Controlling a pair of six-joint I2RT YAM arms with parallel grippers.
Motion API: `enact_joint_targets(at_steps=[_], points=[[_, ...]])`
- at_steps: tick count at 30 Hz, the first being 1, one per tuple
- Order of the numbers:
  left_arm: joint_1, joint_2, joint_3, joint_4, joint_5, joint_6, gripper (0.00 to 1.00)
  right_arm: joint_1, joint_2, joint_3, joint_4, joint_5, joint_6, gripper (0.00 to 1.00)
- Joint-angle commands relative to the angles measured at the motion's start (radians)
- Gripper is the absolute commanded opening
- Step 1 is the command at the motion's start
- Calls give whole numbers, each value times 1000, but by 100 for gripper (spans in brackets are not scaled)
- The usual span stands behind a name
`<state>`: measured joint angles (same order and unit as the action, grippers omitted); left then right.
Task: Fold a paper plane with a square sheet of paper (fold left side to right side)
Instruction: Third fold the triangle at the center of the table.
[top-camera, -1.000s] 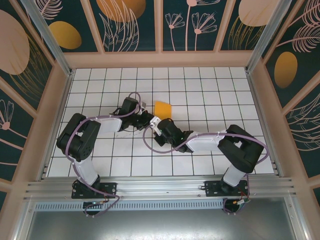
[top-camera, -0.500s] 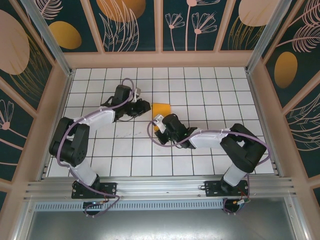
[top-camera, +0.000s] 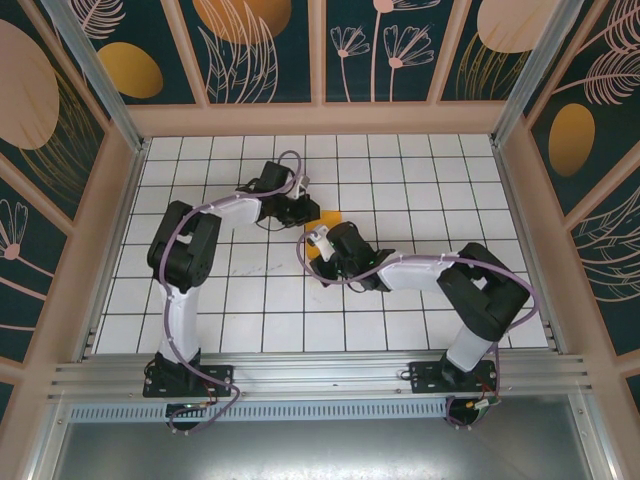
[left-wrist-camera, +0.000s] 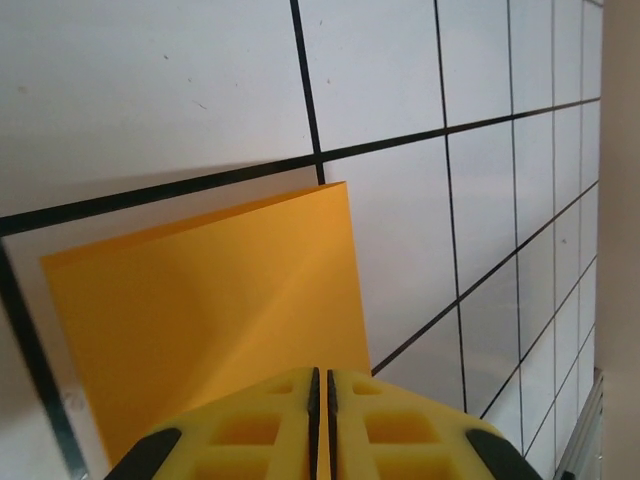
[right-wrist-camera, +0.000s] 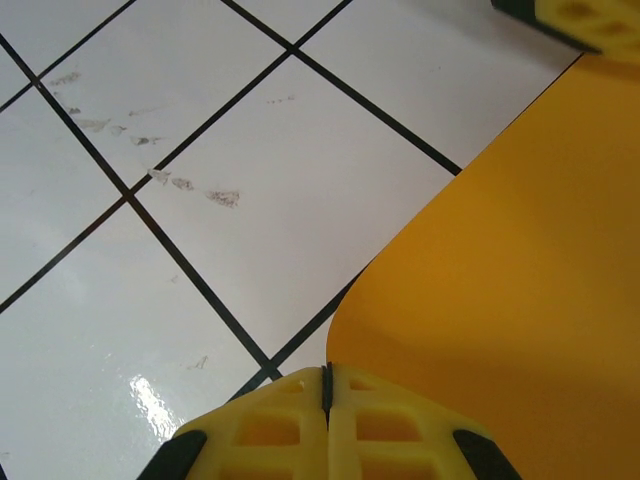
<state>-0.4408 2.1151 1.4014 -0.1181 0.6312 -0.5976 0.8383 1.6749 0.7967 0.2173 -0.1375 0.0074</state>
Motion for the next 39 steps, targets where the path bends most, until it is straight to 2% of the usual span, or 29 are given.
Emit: enact_joint_targets(at_steps=[1,11,29,39], points=[[-16,51,51,-71,2,57,14,-13,21,38,-25,-41,27,0],[-27,119,64,-149,-75,111,12,-68,39,62,-72,-99,80,0],[-38,134,73,-172,-114,125,9,-166,129,168,-193,25,182,0],[-39,127,73,-172,-115,122,9,-176,152,188,-205,43,195,0]])
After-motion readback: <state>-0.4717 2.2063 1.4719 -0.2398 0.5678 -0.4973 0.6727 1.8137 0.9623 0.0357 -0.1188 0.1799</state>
